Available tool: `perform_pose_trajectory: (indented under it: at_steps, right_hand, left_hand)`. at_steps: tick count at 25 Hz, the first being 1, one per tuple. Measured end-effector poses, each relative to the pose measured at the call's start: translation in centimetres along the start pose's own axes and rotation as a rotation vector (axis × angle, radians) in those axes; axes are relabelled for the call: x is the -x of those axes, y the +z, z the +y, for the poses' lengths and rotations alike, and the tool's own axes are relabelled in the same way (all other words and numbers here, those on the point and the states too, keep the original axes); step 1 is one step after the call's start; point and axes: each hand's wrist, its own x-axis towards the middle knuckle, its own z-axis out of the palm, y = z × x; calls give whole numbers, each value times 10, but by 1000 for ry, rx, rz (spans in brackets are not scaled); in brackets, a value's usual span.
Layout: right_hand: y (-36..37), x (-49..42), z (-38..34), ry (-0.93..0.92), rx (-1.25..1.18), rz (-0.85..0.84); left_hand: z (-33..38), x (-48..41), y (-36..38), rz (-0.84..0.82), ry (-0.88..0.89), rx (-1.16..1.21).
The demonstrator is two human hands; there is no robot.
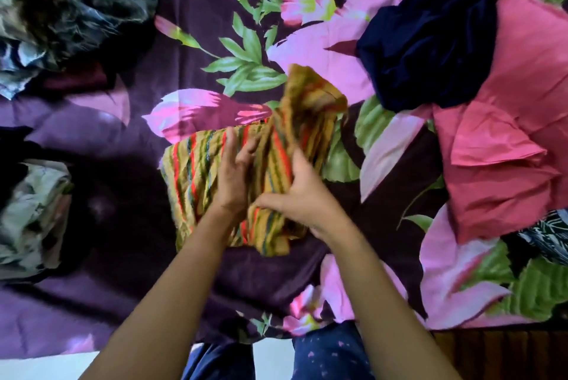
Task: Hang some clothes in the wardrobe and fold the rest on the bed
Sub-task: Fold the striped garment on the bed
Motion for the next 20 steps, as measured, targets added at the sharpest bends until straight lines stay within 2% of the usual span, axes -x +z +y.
perform_pose_trajectory:
  at_steps: [1,3,6,8,9,10,12,13,15,16,18,20]
  right_hand:
    - [24,-4,0,-18,142,-59]
    - [69,-10,3,22,389,-163]
    - [110,-10,12,130,658,-373]
    - [113,-6,13,63,750,-467]
    - [109,-3,12,-15,732,-428]
    - [102,0,11,-114,665,-296]
    - [80,4,19,-300,417,155]
    - [66,5,26,-339,312,374]
    - [40,3,51,-225,305,644]
    - [31,0,65,-103,365,686]
    - [28,-4,85,90,374,575]
    - [37,-8,86,126,259,444]
  left_hand:
    - [9,5,-16,33,1,62]
    - [24,14,-53,-19,-10,209]
    - [12,6,-99,104,-35,16]
    - [5,-1,-111,218,-2,-100]
    - [1,-5,-117,248,7,-112]
    - [0,-6,-119,256,18,-99]
    - [-8,-10,-126,287,32,-66]
    - [-9,-9,-129,299,33,-60]
    - [-10,-6,-132,296,32,-61]
    - [-11,-5,-133,279,38,-72]
    - [-8,-1,-131,246,56,-101]
    - [-5,3,-126,225,72,-99]
